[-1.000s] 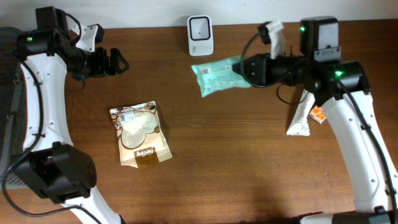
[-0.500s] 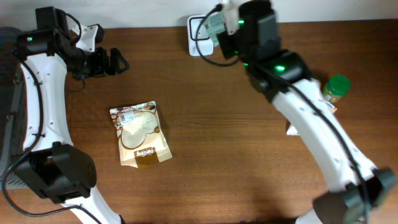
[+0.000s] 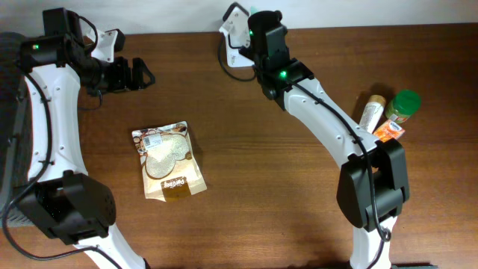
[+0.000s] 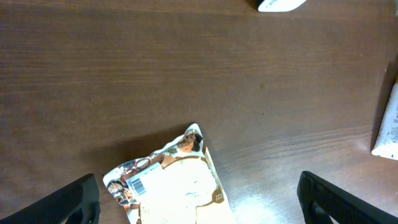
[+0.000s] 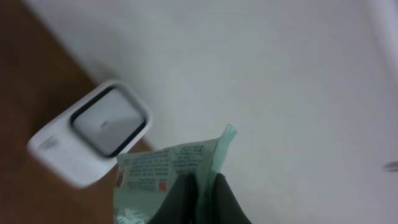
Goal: Scan the item barcode
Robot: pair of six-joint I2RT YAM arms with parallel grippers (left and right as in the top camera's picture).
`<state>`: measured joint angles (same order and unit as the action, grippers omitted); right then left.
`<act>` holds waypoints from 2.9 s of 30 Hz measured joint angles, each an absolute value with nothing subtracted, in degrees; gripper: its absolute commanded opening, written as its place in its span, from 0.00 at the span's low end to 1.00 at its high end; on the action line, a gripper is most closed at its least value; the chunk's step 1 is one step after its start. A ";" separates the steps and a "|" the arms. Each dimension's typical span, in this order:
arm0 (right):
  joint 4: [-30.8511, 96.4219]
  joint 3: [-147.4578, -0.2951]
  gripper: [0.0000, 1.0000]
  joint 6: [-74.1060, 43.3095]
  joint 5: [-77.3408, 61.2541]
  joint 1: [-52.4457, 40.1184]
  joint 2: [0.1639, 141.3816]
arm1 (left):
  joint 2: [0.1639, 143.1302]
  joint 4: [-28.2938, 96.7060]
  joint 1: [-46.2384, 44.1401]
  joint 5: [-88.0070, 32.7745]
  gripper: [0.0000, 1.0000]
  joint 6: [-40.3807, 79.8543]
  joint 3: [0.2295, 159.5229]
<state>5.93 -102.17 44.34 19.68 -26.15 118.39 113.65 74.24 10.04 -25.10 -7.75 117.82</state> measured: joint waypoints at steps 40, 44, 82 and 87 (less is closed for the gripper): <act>42.50 -86.30 0.25 -11.92 -30.35 -4.38 114.91 | 113.65 74.32 10.04 -25.10 0.99 -7.73 117.82; 44.82 -85.49 0.19 -11.81 -30.02 -6.68 114.91 | 113.65 74.30 10.04 -25.08 0.99 -7.73 117.82; 44.49 -91.90 0.72 -7.70 -16.75 -17.67 114.96 | 113.65 74.28 10.04 -25.08 0.99 -7.75 117.82; 42.37 -92.38 0.73 -0.89 -24.23 -8.80 116.44 | 113.65 74.30 10.04 -25.08 0.99 -7.75 117.82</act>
<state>42.37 -92.38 -0.89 -24.23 -8.80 116.44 113.65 74.30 10.04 -25.08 -7.75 117.82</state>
